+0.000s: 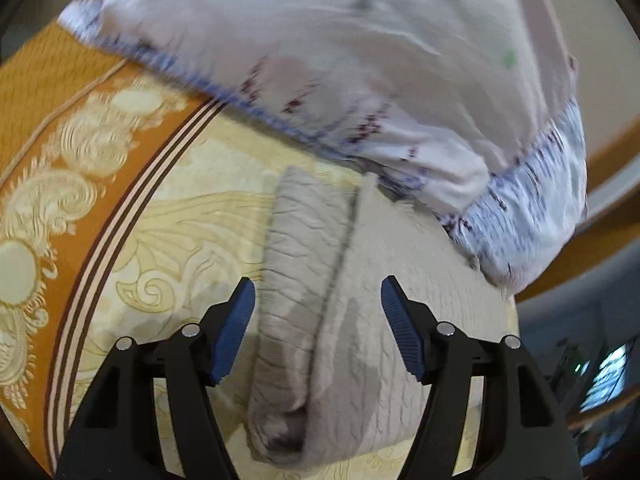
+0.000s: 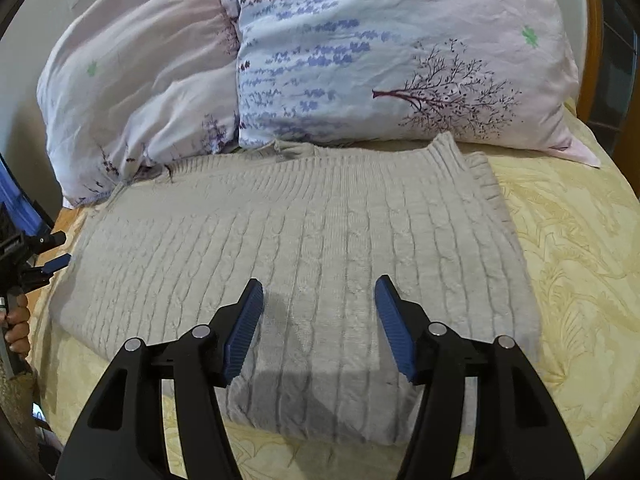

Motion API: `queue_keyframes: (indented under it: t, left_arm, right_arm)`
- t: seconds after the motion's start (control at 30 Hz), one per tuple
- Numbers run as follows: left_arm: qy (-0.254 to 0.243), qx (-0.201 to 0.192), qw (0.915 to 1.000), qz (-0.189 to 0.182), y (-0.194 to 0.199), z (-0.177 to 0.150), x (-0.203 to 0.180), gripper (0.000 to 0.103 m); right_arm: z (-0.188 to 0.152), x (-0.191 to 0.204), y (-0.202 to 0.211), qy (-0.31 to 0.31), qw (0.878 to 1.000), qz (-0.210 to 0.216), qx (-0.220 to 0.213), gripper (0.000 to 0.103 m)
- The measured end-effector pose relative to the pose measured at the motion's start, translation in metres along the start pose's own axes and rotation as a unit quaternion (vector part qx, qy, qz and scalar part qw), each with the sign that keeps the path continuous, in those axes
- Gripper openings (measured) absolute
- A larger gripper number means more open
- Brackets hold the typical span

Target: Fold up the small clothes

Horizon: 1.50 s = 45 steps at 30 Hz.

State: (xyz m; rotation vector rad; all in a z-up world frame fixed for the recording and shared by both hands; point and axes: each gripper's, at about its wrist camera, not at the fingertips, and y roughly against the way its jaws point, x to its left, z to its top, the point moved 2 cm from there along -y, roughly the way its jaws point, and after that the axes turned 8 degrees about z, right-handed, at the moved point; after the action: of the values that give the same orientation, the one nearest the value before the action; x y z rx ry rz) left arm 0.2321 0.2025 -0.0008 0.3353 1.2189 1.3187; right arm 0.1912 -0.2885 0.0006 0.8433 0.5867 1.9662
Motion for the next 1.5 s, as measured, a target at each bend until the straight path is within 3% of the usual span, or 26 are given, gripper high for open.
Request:
queue_keyframes:
  t: [0.13,0.57,0.73,0.83,0.9,0.97,1.27,1.5]
  left_arm:
    - [0.021,0.012,0.9997,-0.007,-0.011,0.003,0.006,0.065]
    - [0.017,0.02,0.9995,-0.02,-0.022,0.004,-0.018,0.066]
    - [0.032,0.028,0.9987,-0.027,-0.031,0.003,-0.024,0.056]
    - [0.043,0.034,0.9981,-0.028,-0.034,0.002,-0.025,0.046]
    - [0.052,0.039,0.9975,-0.027,-0.036,0.002,-0.024,0.03]
    - [0.059,0.04,0.9969,-0.032,-0.036,0.001,-0.023,0.027]
    - [0.046,0.013,0.9963,-0.071,-0.012,0.005,-0.061,0.021]
    - [0.033,-0.003,0.991,-0.13,0.005,0.01,-0.117,0.02]
  right_arm:
    - [0.0,0.003,-0.004,0.008,1.0,-0.005,0.001,0.064]
    - [-0.003,0.001,-0.004,0.011,1.0,-0.003,-0.002,0.068]
    - [-0.004,0.001,-0.004,0.008,1.0,0.0,-0.005,0.069]
    - [-0.004,0.001,-0.003,0.008,1.0,0.003,-0.006,0.069]
    - [-0.005,0.0,-0.002,0.008,1.0,0.006,-0.006,0.069]
    - [-0.005,0.0,-0.002,0.008,1.0,0.008,-0.007,0.069]
    - [-0.008,0.002,0.0,0.009,1.0,0.016,-0.008,0.075]
    - [-0.006,-0.013,0.017,-0.029,0.998,0.048,-0.029,0.075]
